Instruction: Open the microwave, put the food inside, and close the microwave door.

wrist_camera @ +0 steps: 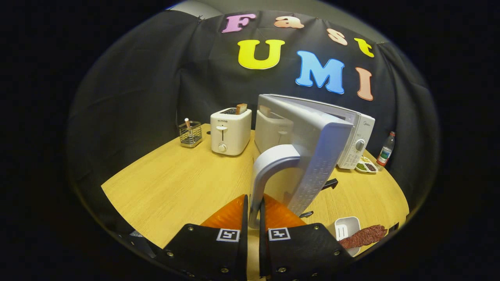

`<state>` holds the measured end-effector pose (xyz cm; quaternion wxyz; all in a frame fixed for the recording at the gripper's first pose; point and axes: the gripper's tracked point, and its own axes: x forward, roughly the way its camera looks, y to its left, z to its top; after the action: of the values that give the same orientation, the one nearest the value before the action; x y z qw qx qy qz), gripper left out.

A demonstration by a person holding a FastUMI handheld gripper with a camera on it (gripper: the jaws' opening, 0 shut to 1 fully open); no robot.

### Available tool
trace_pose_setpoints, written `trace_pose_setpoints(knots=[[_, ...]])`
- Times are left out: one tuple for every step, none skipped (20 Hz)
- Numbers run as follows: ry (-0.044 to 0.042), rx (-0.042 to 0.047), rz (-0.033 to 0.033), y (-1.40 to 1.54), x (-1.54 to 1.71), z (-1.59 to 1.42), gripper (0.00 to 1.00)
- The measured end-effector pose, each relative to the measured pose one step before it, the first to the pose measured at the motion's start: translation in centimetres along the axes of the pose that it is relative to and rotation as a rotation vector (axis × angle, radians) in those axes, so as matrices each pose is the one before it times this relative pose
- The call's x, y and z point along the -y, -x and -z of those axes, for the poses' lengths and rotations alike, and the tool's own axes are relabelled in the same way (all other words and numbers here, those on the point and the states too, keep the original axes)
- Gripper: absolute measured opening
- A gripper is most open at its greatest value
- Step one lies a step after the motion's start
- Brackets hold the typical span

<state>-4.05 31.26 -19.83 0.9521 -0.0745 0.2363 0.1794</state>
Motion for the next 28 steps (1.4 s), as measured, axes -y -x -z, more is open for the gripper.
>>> trace_pose_setpoints(knots=[[0.01352, 0.00365, -0.01145, -0.107, -0.619, 0.034, 0.14], [0.01106, 0.00250, -0.02085, 0.435, -0.588, 0.153, 0.14], [0.00673, 0.00007, -0.02086, 0.228, -0.607, -0.035, 0.14], [-0.00674, -0.00449, -0.05483, 0.213, -1.101, 0.181, 0.15], [-0.01410, -0.00907, -0.06673, 0.279, -1.453, 0.141, 0.15], [-0.01225, -0.00704, -0.09489, -0.061, -2.147, -0.012, 0.16], [0.00883, -0.00174, -0.06413, 0.196, -1.545, -0.116, 0.17], [0.01755, 0.00449, -0.04182, 0.884, -0.930, -0.188, 0.17], [0.00698, 0.01234, -0.03771, 0.610, -0.744, -0.527, 0.19], [-0.00169, 0.01872, -0.04805, 0.720, -1.078, -0.468, 0.20], [0.00131, 0.01860, -0.03586, 0.519, -0.687, -0.586, 0.31], [0.00632, 0.01975, -0.02481, 0.786, -0.496, -0.396, 0.55], [0.00804, 0.01760, -0.00888, 0.584, 0.091, -0.640, 0.79], [0.00665, 0.01707, 0.00531, 1.037, 0.447, -0.591, 0.93], [0.00439, 0.01568, 0.01041, 0.395, 0.727, -0.739, 0.99], [0.00207, 0.01509, 0.01668, 0.722, 0.825, -0.384, 0.99], [0.00052, 0.01377, 0.01831, 0.542, 1.004, -0.362, 0.99], [0.00002, 0.01097, 0.02130, 0.666, 1.145, -0.320, 0.99], [-0.00189, 0.01037, 0.02700, 0.718, 1.400, -0.374, 0.99], [-0.00192, 0.00843, 0.02722, 0.601, 1.408, -0.305, 0.99], [-0.00216, 0.00616, 0.03110, 0.611, 1.535, -0.239, 0.99], [-0.00251, 0.00349, 0.03413, 0.615, 1.726, 0.035, 0.99], [-0.00414, 0.00267, 0.03135, 0.609, 1.775, 0.061, 0.99], [-0.00850, -0.00159, 0.03581, 0.647, 1.732, 0.162, 0.99], [-0.01337, -0.00289, 0.03459, 0.591, 1.784, 0.156, 0.99], [-0.01704, -0.00149, 0.03199, 0.513, 1.672, 0.239, 0.99], [-0.01846, 0.00097, 0.03073, 0.483, 1.531, 0.115, 1.00], [-0.01666, 0.00172, 0.03095, 0.480, 1.450, 0.178, 1.00]])
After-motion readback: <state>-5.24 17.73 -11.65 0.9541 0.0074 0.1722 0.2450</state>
